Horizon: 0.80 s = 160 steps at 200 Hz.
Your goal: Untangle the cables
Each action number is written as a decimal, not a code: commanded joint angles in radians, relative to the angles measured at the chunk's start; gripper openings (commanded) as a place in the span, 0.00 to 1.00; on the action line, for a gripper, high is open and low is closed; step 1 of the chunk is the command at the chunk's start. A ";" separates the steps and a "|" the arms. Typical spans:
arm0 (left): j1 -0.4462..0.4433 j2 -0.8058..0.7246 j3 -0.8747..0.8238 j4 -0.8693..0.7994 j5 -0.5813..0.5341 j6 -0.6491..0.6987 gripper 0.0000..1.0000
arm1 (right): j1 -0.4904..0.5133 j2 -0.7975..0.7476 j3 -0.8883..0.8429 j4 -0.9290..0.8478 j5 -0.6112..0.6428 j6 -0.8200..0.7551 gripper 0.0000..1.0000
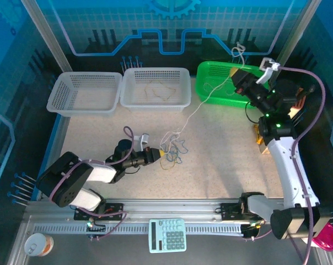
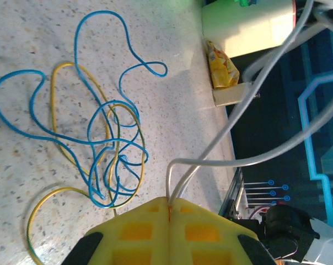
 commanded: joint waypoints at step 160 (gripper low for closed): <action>0.054 -0.408 0.015 -0.627 -0.199 0.155 0.00 | -0.399 -0.040 0.082 0.105 -0.025 0.277 0.00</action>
